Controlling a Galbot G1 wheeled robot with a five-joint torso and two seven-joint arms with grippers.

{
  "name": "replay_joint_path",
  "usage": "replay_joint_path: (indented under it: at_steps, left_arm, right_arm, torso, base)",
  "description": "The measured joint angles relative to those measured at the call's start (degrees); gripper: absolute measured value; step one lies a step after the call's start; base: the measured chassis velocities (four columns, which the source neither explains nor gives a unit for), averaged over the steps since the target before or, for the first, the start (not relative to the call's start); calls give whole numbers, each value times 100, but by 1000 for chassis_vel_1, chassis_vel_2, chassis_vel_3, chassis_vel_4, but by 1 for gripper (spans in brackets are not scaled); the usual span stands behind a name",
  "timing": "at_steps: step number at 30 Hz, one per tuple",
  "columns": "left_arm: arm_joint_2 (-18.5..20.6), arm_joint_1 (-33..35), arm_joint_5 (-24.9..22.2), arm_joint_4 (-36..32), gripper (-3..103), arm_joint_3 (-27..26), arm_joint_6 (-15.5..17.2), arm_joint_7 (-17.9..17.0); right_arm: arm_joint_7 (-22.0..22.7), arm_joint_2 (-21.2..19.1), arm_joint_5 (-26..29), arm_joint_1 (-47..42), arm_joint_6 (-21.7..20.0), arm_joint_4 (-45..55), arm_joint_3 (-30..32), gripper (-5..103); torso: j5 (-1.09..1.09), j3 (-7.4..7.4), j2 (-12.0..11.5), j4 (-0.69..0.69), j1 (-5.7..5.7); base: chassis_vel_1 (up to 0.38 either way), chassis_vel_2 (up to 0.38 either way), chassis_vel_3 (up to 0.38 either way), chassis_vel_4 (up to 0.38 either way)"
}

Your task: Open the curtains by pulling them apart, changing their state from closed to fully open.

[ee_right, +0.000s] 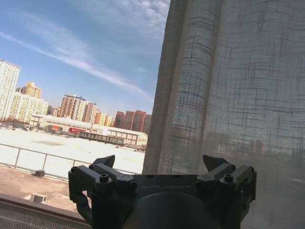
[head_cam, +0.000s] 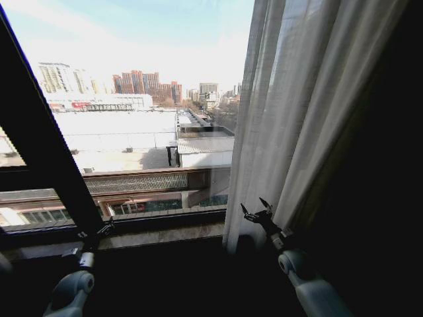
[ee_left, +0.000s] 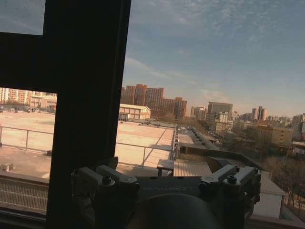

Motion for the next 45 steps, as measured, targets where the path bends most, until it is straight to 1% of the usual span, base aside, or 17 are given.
replay_joint_path:
  at_steps: [3, 6, 8, 12, 14, 16, 17, 22, 27, 29, 37, 40, 41, 42, 43, 44, 45]
  left_arm:
    - [0, 0, 0, 0, 100, 0, 0, 0]
    - [-1, 1, 0, 0, 100, 1, 0, 0]
    - [-1, 0, 0, -1, 100, 3, 0, 1]
    - [-2, 0, 0, -1, 100, 4, 0, 2]
    - [-2, 0, 0, -1, 100, 4, 0, 3]
    - [-2, 0, 0, 0, 100, 4, 0, 2]
    - [-2, 0, 0, 0, 100, 3, 0, 1]
    - [-1, 0, 0, 0, 100, 2, 0, 1]
    - [-1, 0, 0, -1, 100, 2, 0, 1]
    - [-1, 0, 0, 0, 100, 2, 0, 1]
    - [-1, 0, 0, 0, 100, 2, 0, 1]
    - [-1, 0, 0, 0, 100, 2, 0, 0]
    - [-1, 0, 0, 0, 100, 2, 0, 0]
    - [-1, 0, 0, 0, 100, 2, 0, 1]
    - [-1, 0, 0, 0, 100, 2, 0, 1]
    - [-1, 0, 0, 0, 100, 2, 0, 1]
    - [-1, 0, 0, 0, 100, 2, 0, 1]
  right_arm:
    - [3, 13, -38, 2, 42, -3, -18, 100]
    - [-9, 18, -140, 17, 75, -27, -21, 100]
    - [59, 28, -215, 48, 83, -67, -40, 100]
    - [195, 33, -323, 141, 81, -157, -88, 100]
    - [275, 27, -399, 234, 49, -260, -152, 100]
    - [304, 26, -435, 295, 28, -320, -183, 100]
    - [341, 27, -482, 407, 2, -435, -241, 100]
    - [458, 100, -505, 731, -25, -830, -497, 100]
    - [538, 268, -499, 1159, -26, -1317, -769, 100]
    - [580, 381, -490, 1384, -69, -1491, -883, 100]
    - [642, 643, -481, 1826, -162, -1752, -1098, 100]
    - [647, 613, -477, 1852, -162, -1773, -1112, 84]
    - [647, 613, -477, 1852, -162, -1773, -1112, 84]
    - [651, 595, -472, 1846, -162, -1764, -1112, 79]
    - [657, 569, -462, 1832, -162, -1743, -1109, 79]
    - [659, 534, -449, 1810, -161, -1718, -1095, 73]
    - [659, 534, -449, 1810, -161, -1718, -1095, 73]
  torso:
    - [2, 0, 0, 1, 0]
    - [4, 1, 0, -1, 0]
    - [12, 0, -1, -6, 0]
    - [7, 1, -1, -6, 0]
    - [7, 1, -1, -2, 0]
    - [6, 1, -1, -2, 0]
    - [0, 1, -1, 3, 0]
    - [5, 0, -1, -1, 0]
    - [5, 1, -2, -3, 0]
    - [5, 1, -1, -1, 0]
    - [5, 1, -2, 0, 0]
    - [5, 1, -2, -1, 0]
    - [5, 1, -2, -1, 0]
    - [4, 1, -2, -1, 0]
    - [4, 1, -1, -1, 0]
    - [5, 1, -1, -2, -1]
    - [5, 1, -1, -2, -1]
  base:
    - [97, 43, -39, -96]
    - [0, 0, 0, 0]
    - [-37, -19, 14, 32]
    - [-66, -40, 49, 45]
    - [0, 0, 0, 0]
    - [0, 0, 0, 0]
    - [0, 0, 0, 0]
    - [0, 0, 0, 0]
    - [0, 0, 0, 0]
    - [0, 0, 0, 0]
    - [0, 0, 0, 0]
    - [0, 0, 0, 0]
    - [0, 0, 0, 0]
    - [0, 0, 0, 0]
    - [0, 0, 0, 0]
    - [0, 0, 0, 0]
    - [0, 0, 0, 0]
